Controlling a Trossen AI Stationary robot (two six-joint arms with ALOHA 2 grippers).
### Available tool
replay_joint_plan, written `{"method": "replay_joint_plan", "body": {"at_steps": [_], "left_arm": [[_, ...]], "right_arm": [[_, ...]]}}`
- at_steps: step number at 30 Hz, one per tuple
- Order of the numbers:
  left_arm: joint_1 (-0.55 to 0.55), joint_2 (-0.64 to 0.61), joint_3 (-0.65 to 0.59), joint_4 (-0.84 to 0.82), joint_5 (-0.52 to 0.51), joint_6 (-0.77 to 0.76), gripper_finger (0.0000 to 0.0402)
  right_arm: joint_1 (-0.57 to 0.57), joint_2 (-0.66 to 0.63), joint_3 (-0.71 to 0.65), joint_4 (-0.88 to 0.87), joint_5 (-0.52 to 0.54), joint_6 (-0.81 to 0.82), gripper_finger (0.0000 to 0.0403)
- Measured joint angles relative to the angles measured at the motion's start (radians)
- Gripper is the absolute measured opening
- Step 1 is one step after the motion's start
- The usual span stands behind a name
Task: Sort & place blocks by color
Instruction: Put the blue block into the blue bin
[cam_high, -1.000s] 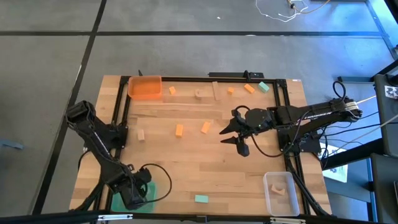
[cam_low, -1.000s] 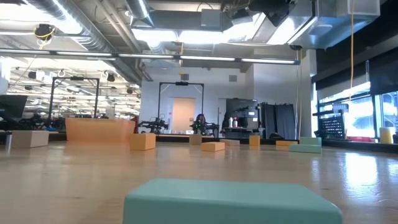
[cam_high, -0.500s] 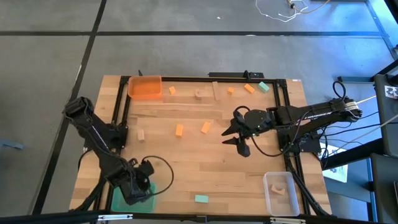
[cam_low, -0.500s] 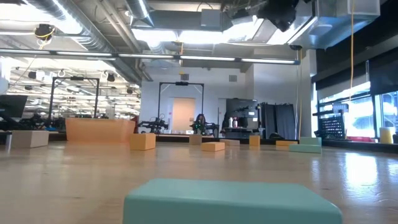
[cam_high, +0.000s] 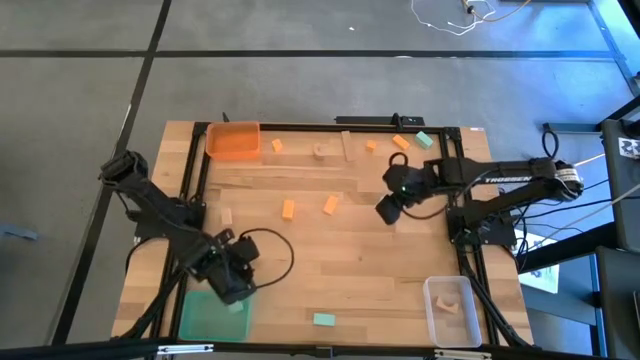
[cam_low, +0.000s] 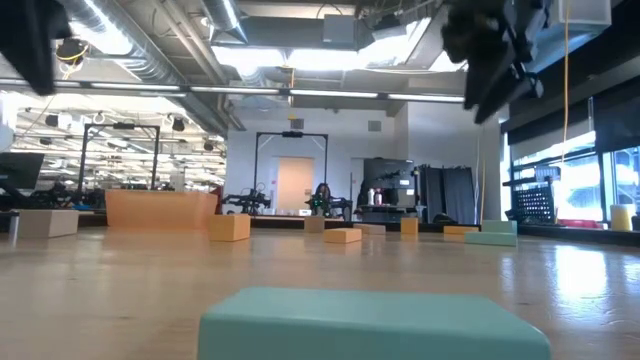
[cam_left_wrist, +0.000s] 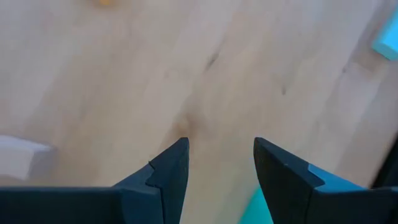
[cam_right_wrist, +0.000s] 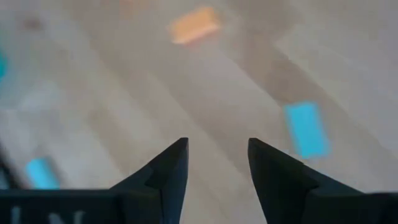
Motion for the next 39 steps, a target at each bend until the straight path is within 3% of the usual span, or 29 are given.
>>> {"method": "replay_joint_plan", "body": {"at_steps": [6,14,25,39], "left_arm": [[0.073,0.000,0.000,0.000,0.008,0.114,0.0171],[0.110,0.000,0.000,0.004,0.018,0.183,0.0171],[0.110,0.000,0.000,0.005,0.089,0.185,0.0171],[0.110,0.000,0.000,0.009,0.101,0.158,0.0171]], "right_arm": [[-0.104,0.044,0.000,-0.140,0.005,-0.115,0.0159],[-0.154,0.245,0.000,-0.143,0.007,-0.419,0.0158],[-0.218,0.472,0.000,-0.132,-0.059,-0.498,0.0158],[-0.256,0.552,0.002,-0.074,-0.077,-0.575,0.0158]]}}
